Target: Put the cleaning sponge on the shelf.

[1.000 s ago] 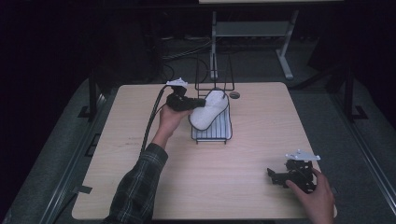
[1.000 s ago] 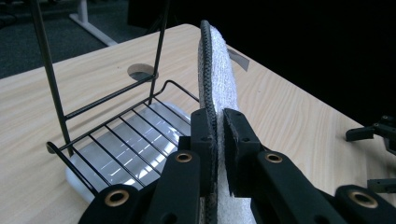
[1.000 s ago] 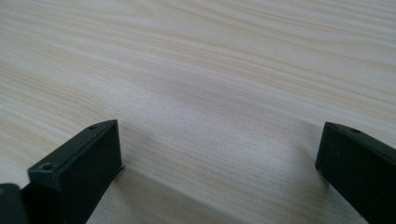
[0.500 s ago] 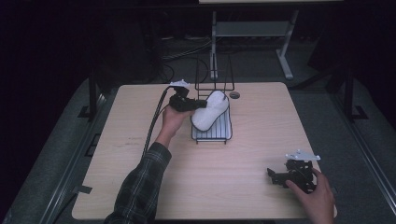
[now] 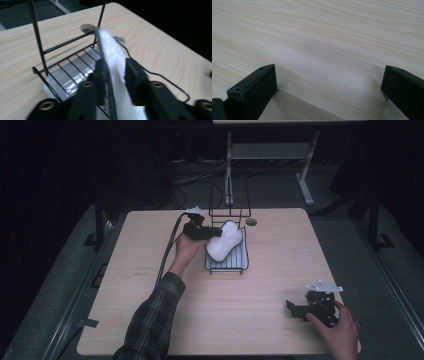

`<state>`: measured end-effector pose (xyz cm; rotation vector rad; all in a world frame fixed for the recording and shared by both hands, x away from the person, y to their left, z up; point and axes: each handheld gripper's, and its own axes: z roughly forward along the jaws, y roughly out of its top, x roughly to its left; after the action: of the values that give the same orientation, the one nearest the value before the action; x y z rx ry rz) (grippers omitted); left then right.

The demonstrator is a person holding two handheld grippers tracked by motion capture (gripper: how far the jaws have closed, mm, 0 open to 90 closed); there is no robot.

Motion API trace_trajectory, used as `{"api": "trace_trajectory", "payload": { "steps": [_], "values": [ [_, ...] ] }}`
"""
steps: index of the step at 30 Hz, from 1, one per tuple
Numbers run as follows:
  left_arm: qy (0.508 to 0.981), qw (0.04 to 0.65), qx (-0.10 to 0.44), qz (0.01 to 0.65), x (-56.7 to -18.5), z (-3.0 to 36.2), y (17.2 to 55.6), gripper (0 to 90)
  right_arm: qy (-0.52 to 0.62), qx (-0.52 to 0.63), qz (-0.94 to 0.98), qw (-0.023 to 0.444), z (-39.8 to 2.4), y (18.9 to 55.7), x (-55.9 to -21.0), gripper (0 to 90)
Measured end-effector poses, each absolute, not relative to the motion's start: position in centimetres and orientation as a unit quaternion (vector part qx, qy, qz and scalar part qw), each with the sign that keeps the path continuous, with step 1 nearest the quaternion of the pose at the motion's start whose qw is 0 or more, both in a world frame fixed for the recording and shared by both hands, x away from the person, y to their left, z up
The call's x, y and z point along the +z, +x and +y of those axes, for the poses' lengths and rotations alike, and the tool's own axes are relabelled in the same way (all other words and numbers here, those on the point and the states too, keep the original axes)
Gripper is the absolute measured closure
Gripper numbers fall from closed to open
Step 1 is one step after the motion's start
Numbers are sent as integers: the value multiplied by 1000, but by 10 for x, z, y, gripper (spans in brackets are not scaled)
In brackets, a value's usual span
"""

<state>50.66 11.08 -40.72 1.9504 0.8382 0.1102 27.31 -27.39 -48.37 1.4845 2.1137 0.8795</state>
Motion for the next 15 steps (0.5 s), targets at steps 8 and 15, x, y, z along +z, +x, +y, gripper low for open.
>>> {"api": "trace_trajectory", "payload": {
  "steps": [8,15],
  "values": [
    [807,481,54,338,-405,109,505,554,533,316,758,205,-274,273,-484,0],
    [813,480,60,323,-399,116,494,698,533,316,758,205,-274,273,-484,0]
  ]
}}
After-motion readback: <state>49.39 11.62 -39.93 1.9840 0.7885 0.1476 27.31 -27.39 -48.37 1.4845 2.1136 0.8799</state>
